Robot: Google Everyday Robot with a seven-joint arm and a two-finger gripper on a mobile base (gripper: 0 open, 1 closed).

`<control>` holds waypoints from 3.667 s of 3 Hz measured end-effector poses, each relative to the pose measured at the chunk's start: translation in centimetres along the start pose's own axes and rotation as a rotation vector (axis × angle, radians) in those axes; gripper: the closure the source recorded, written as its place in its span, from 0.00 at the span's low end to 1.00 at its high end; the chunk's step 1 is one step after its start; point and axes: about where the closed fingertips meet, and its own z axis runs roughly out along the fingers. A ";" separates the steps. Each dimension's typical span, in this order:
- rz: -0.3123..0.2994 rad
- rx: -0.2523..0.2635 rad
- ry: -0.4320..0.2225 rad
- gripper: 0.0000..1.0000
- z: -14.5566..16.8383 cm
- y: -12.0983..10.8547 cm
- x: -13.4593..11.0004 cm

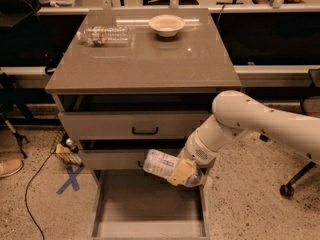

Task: Place blue plastic bottle into bottom drawer

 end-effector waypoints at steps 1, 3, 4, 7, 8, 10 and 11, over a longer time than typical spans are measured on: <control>0.093 -0.039 -0.060 1.00 4.4 -0.7 4.8; 0.290 -0.090 -0.256 1.00 17.0 -1.6 13.4; 0.290 -0.090 -0.256 1.00 17.0 -1.6 13.4; 0.304 -0.119 -0.351 1.00 29.1 -8.5 11.1; 0.349 -0.093 -0.399 1.00 32.4 -11.5 10.9; 0.448 -0.059 -0.389 0.60 38.2 -15.5 11.6; 0.477 -0.051 -0.369 0.36 40.0 -16.8 11.8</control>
Offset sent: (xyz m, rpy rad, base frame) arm -0.0473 -0.0514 -0.2108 0.2514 0.1220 -0.3006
